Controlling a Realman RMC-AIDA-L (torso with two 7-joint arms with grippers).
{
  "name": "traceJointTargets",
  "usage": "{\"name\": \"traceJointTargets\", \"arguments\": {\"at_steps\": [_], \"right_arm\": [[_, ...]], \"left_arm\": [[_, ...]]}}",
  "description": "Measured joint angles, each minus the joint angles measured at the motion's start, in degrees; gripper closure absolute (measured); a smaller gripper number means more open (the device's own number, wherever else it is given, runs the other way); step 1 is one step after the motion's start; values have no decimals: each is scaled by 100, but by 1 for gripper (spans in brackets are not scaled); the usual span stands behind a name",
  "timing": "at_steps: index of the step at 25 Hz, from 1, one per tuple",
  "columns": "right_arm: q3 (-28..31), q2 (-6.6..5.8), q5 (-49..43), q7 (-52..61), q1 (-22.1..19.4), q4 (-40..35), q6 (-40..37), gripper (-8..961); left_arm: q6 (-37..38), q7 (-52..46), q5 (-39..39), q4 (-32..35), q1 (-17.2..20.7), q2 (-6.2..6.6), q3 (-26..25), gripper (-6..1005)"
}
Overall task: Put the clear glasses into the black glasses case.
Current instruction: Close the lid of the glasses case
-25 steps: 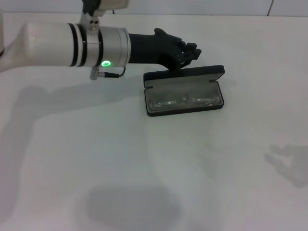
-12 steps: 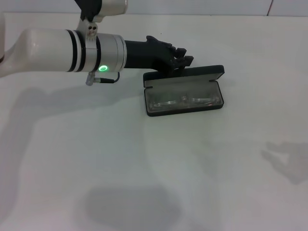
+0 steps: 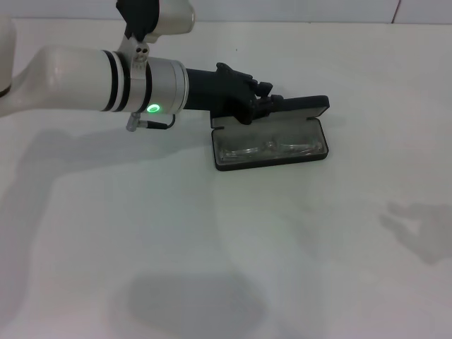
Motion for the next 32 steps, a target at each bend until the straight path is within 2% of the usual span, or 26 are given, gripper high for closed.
{"name": "traceJointTargets", "arguments": {"at_steps": [11, 17, 23, 32], "right_arm": [[-46, -7, -85, -76, 94, 167, 122, 710], [-56, -7, -88, -139, 103, 262, 133, 710], [-61, -4, -88, -147, 98, 290, 108, 710], [-15, 3, -87, -147, 37, 294, -7, 709]], "left_arm": [[-100, 3, -1, -185, -31, -13, 44, 704], [-90, 9, -43, -190, -16, -15, 337, 706], [1, 49, -43, -114, 40, -24, 625, 706], [358, 156, -45, -124, 96, -35, 673, 706]]}}
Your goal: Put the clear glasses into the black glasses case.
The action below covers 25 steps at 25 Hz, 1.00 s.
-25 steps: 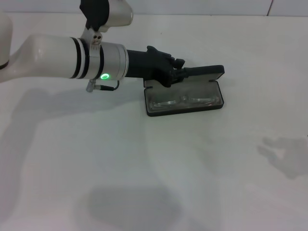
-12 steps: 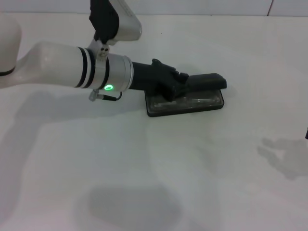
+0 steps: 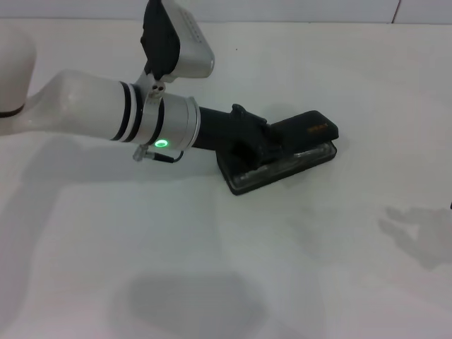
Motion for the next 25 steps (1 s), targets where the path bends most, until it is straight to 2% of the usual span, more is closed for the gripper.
{"name": "traceJointTargets", "arguments": {"at_steps": [4, 8, 12, 17, 20, 24, 25], "right_arm": [[-3, 0, 0, 0, 6, 7, -10, 709], [-12, 0, 0, 1, 25, 15, -40, 709], [-6, -1, 1, 2, 11, 16, -66, 709], [13, -7, 21, -158, 0, 143, -259, 708], [-37, 6, 95, -393, 79, 227, -533, 708], [-164, 30, 157, -480, 296, 359, -833, 708], [-238, 35, 186, -496, 359, 390, -871, 672]], "left_arm": [[81, 6, -1, 125, 227, 0, 0, 705], [152, 37, 3, 131, 299, 4, 1, 705], [693, 293, -180, 515, 546, -5, 10, 705], [2057, 275, -843, 1785, 1286, 49, -82, 705], [3292, 69, -1272, 2473, 1693, 147, -459, 705], [4758, -203, -1585, 2450, 1769, 282, -1244, 697], [5086, -26, -1617, 2326, 1802, 309, -1373, 694]]}}
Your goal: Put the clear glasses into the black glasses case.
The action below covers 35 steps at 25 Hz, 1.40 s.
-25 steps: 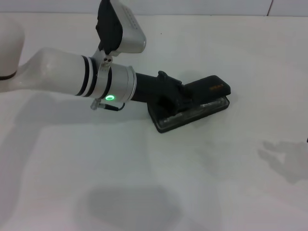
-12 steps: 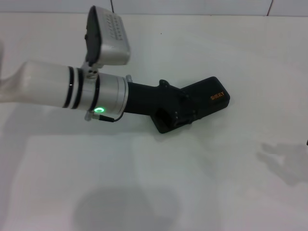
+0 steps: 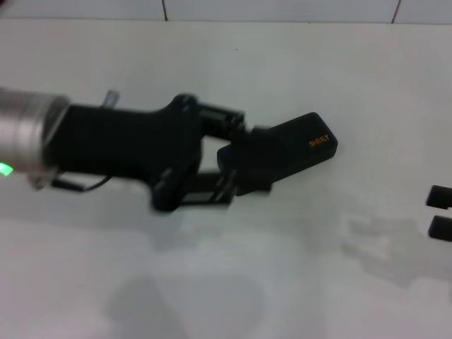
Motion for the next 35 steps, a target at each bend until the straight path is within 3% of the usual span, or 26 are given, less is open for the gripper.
{"name": "traceJointTargets", "arguments": {"at_steps": [2, 11, 13, 23, 35], "right_arm": [[-172, 4, 81, -31, 88, 32, -17, 600], [-1146, 13, 809, -333, 376, 51, 117, 302], [-1232, 16, 812, -337, 419, 53, 156, 288], [-2189, 41, 1139, -408, 838, 54, 713, 217], [-2249, 70, 1158, -396, 1040, 64, 880, 132]], "left_arm": [[316, 336, 3, -137, 84, 31, -84, 686], [356, 566, 201, -237, 352, 85, -364, 406], [355, 626, 222, -333, 360, 90, -480, 346], [359, 975, 443, -869, 363, 266, -763, 345], [321, 1302, 631, -904, 452, 274, -773, 346]]}}
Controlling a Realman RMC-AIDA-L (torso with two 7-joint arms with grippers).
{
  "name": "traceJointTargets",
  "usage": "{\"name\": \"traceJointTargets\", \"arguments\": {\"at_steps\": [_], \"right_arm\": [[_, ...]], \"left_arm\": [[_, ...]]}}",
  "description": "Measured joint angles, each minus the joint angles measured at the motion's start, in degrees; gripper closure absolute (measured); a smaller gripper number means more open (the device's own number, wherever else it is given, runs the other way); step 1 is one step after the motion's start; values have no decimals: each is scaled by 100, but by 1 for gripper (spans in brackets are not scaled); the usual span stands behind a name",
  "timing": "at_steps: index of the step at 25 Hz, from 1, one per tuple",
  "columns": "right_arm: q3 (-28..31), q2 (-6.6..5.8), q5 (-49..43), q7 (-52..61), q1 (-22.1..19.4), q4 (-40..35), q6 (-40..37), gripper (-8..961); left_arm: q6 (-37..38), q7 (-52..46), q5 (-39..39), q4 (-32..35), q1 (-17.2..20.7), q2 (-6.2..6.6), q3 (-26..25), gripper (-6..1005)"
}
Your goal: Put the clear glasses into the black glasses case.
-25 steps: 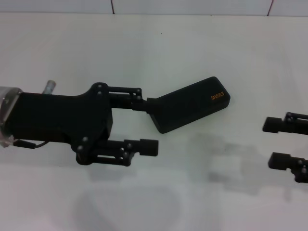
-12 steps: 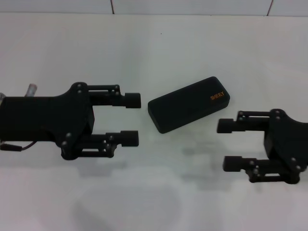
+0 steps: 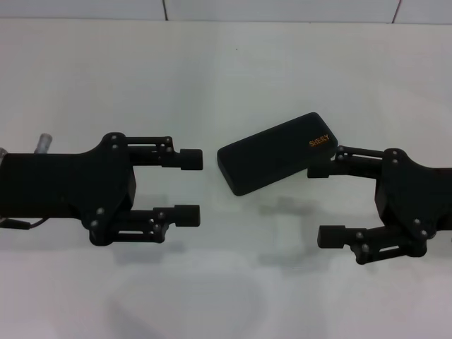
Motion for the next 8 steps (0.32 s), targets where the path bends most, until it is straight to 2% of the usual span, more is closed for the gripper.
{"name": "traceJointTargets", "arguments": {"at_steps": [8], "right_arm": [[12, 0, 10, -5, 16, 0, 49, 84]], "left_arm": [[-264, 11, 1, -9, 2, -25, 1, 345]]}}
